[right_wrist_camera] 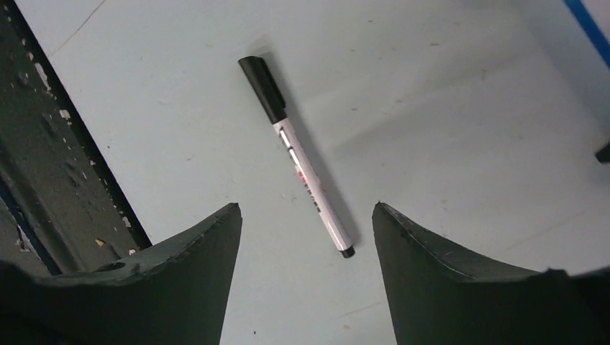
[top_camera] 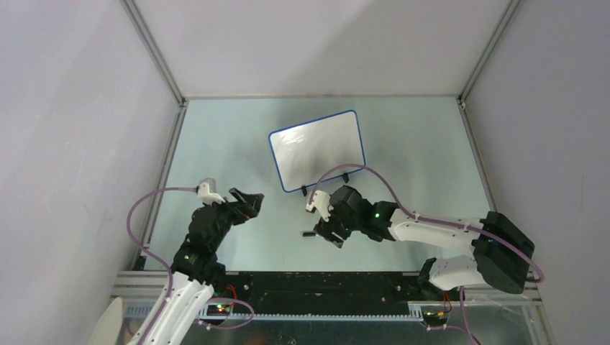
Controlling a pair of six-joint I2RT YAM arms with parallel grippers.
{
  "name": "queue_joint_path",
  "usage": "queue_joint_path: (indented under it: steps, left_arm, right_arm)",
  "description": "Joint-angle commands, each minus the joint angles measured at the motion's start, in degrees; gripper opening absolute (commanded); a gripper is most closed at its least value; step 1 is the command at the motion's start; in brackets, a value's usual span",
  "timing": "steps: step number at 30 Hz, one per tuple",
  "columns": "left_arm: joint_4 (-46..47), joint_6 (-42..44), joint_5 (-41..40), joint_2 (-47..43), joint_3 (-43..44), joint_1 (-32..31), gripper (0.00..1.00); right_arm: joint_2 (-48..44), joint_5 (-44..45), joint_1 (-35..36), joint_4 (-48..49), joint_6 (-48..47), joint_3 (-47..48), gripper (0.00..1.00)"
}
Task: Write a sentence on the whiteboard
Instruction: Pick up the whiteboard marker from the center of the board.
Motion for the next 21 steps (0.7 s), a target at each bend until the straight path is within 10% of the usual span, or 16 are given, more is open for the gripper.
queue_joint_path:
  steps: [1,21]
  left_arm:
    - [-2.91,-3.08,0.94,-0.12,1.29,-0.36,0.98]
    - [-6.83,-3.52,1.14,0.28,3.76,-0.36,0.98]
  right_arm:
    - [3.70,-2.68,1.27,4.41,-3.92,0.27,0.69]
    - [12.98,1.18,1.35,13.68,-3.78,-2.55,0.40]
